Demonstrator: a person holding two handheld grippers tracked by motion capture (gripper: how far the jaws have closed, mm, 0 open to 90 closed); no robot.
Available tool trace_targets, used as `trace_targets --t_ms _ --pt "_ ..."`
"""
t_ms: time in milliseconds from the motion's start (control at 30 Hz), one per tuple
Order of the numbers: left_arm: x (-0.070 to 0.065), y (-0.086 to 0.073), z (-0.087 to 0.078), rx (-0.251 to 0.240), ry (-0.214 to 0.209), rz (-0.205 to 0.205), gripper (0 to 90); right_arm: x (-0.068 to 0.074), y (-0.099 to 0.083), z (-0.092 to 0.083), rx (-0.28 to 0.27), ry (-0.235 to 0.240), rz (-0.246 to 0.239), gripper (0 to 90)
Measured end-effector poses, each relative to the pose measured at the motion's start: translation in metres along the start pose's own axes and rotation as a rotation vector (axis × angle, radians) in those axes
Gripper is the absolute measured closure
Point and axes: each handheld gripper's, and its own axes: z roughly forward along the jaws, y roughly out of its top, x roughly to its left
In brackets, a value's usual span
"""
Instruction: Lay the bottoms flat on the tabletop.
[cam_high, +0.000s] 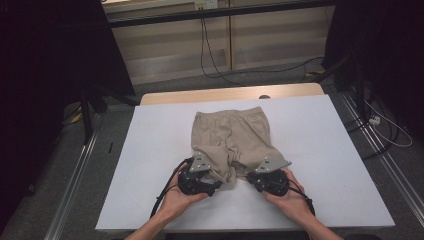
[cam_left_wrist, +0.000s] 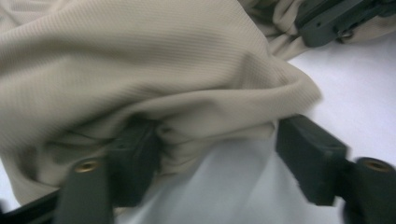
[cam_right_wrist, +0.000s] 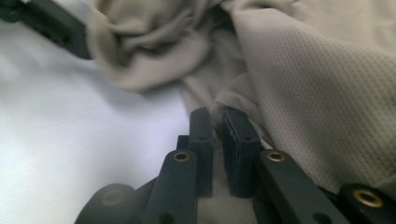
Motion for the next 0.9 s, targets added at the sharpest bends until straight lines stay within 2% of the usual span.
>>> trace_targets --t_ms 100,200,233,267,300,333,367,400,467,533,633,767,800,900 --pt "0.005 0.004 0.008 0.009 0.033 0.007 28.4 -0.008 0.002 -0.001 -0.007 -0.058 -0.03 81.3" --pt "0.009 0.007 0.017 0.008 0.074 0.012 31.5 -0.022 0.002 -0.001 -0.006 -0.078 0.002 81.8" --pt "0.01 0.008 0.017 0.012 0.079 -0.002 31.5 -0.022 0.002 -0.001 -0.006 -0.078 0.002 81.8" --pt "0.011 0.009 0.016 0.017 0.103 -0.008 51.3 -0.024 0.002 -0.001 -0.009 -0.073 0.016 81.7" --pt "0.012 0.01 0.016 0.013 0.125 -0.006 51.3 -0.024 0.002 -0.001 -0.009 -0.073 0.016 81.7" --pt "0.013 0.01 0.014 0.01 0.117 -0.01 66.8 -0.024 0.002 -0.001 -0.008 -0.068 0.015 81.1" --pt "0.017 0.01 0.011 0.004 0.088 -0.041 75.8 -0.022 0.002 -0.001 -0.009 -0.067 0.016 80.3" --pt "0.021 0.011 0.006 -0.011 0.068 -0.072 78.2 -0.021 0.003 -0.001 -0.01 -0.065 0.015 79.2" --pt "0.025 0.014 -0.002 -0.042 0.044 -0.103 79.8 -0.02 0.003 -0.002 -0.023 -0.048 0.018 73.6" --pt "0.028 0.019 -0.011 -0.095 0.014 -0.155 80.1 -0.018 0.005 -0.004 -0.053 -0.026 0.028 70.1" --pt "0.032 0.026 -0.025 -0.146 -0.009 -0.197 80.4 -0.014 0.011 -0.004 -0.076 0.005 0.032 59.3" --pt "0.036 0.032 -0.033 -0.172 -0.002 -0.212 80.3 -0.006 0.022 0.007 -0.067 0.025 0.006 53.1" --pt "0.037 0.033 -0.034 -0.174 0.001 -0.211 80.3 -0.001 0.027 0.014 -0.052 0.033 -0.021 51.8" --pt "0.036 0.038 -0.037 -0.184 -0.007 -0.213 80.3 0.003 0.031 0.021 -0.038 0.038 -0.034 52.0"
